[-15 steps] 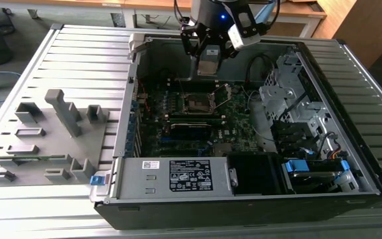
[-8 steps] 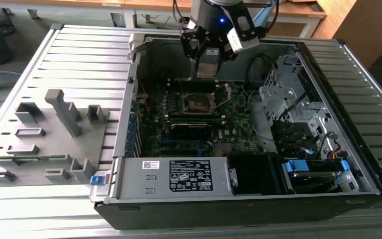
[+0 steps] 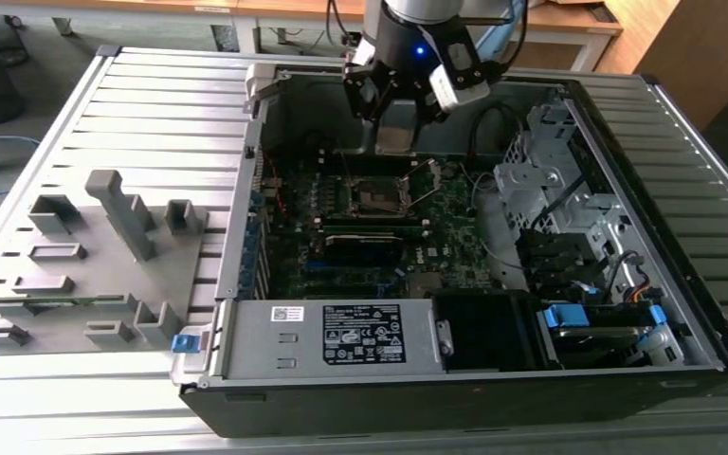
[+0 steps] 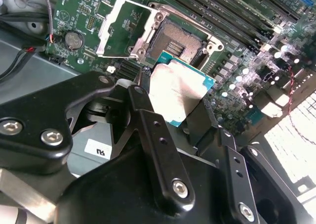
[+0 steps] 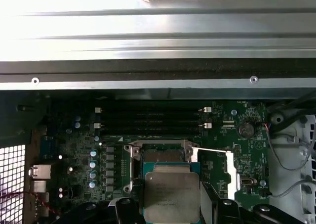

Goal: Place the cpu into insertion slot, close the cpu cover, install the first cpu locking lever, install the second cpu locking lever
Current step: 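Place the cpu into insertion slot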

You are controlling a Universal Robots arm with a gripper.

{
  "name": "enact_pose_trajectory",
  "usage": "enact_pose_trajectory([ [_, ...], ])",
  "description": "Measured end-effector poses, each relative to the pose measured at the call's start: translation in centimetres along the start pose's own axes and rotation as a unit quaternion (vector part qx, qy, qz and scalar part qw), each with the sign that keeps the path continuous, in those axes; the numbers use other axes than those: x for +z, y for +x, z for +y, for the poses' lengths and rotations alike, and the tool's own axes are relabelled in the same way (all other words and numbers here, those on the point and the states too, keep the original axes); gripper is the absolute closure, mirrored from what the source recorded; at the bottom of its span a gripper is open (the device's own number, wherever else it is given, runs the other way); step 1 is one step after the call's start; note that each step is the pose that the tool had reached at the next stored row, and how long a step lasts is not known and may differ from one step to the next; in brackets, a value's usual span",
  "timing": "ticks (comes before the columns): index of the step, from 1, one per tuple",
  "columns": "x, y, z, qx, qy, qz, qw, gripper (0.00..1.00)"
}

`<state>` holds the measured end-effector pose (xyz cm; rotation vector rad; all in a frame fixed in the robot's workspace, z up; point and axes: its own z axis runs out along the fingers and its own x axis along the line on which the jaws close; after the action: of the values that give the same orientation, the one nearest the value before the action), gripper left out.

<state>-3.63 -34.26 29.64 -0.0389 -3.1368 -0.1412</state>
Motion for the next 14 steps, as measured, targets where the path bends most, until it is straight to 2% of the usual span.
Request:
enact_pose_trajectory([
  [6,0.26,0.00,-0.03,0.000,0.0001,-0.0002,1.0000,0.46],
  [14,1.12,0.06,-0.12,0.000,0.0000,-0.0025,1.0000,0.46],
])
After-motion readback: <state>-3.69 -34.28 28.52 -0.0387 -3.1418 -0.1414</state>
